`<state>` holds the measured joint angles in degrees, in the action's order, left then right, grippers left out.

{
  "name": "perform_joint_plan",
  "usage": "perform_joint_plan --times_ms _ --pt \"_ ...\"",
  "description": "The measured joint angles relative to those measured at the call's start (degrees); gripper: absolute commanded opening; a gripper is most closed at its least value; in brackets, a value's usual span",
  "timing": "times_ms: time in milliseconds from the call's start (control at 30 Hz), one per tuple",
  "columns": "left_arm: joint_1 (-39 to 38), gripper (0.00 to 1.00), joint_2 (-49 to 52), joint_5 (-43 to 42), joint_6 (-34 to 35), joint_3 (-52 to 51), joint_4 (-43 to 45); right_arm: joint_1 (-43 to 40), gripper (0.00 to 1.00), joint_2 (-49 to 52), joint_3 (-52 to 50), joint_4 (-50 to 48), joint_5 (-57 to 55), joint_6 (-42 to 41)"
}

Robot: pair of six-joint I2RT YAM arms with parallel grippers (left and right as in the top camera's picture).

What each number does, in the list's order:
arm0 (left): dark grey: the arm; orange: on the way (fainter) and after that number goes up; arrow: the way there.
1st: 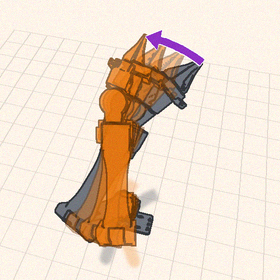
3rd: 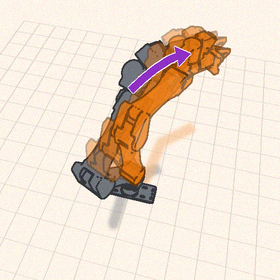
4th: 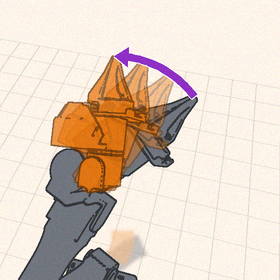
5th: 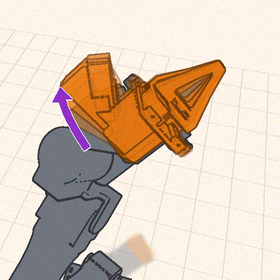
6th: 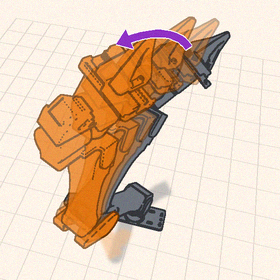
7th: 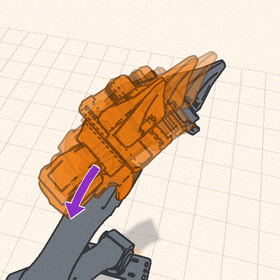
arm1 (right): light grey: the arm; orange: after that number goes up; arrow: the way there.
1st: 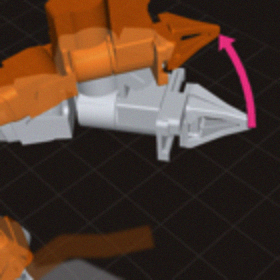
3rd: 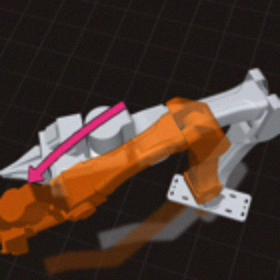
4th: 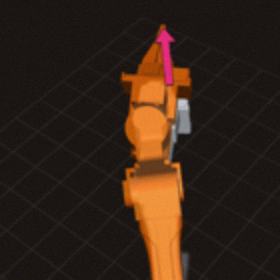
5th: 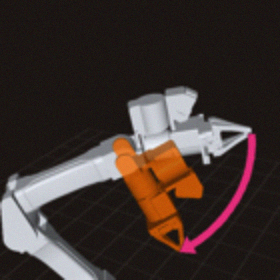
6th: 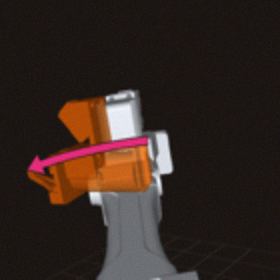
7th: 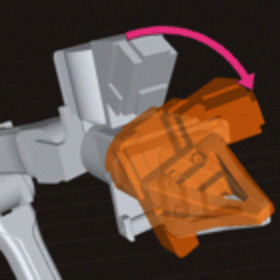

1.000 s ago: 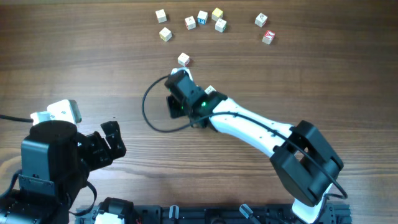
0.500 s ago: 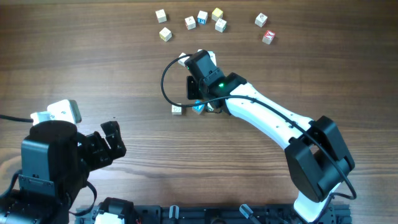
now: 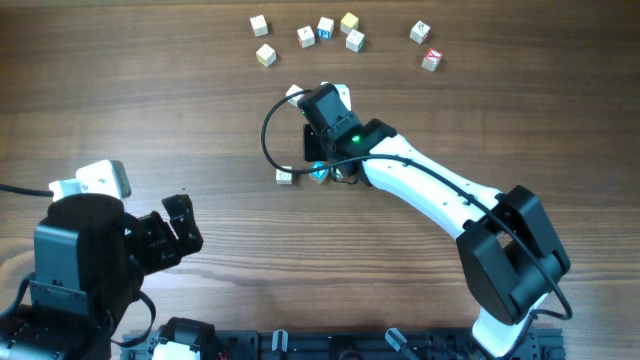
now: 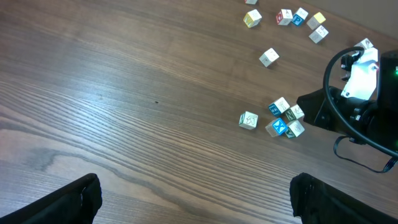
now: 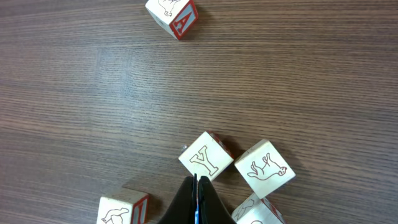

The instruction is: Form a circle

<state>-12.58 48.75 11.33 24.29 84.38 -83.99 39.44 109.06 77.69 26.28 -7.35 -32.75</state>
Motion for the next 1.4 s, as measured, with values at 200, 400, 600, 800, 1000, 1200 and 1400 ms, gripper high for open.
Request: perform_joint_plan --times_ms 200,400,600,800,1000,1200,1400 --pt "0.00 1.00 0.00 0.00 0.00 0.00 0.00 0.00 0.05 0.57 -0.96 0.46 0.02 -0.66" --pt "0.00 1.00 0.00 0.00 0.00 0.00 -0.02 0.00 0.05 3.98 -1.38 0.50 1.36 -1.77" --pt "0.00 1.00 0.00 0.00 0.00 0.00 0.00 0.00 0.05 4.98 -1.40 0.55 2.40 -3.45" --pt "0.00 1.00 0.00 0.00 0.00 0.00 0.00 0.00 0.05 4.98 -1.49 0.52 2.40 -3.67" --pt "0.00 1.00 -0.02 0.00 0.00 0.00 0.00 0.00 0.04 6.43 -1.49 -0.09 2.40 -4.22" --pt "0.00 1.00 0.00 0.00 0.00 0.00 -0.02 -0.07 0.04 6.80 -1.49 -0.59 2.40 -4.57" --pt "0.00 1.00 0.00 0.00 0.00 0.00 -0.02 -0.28 0.04 6.80 -1.49 -1.05 2.40 -4.72"
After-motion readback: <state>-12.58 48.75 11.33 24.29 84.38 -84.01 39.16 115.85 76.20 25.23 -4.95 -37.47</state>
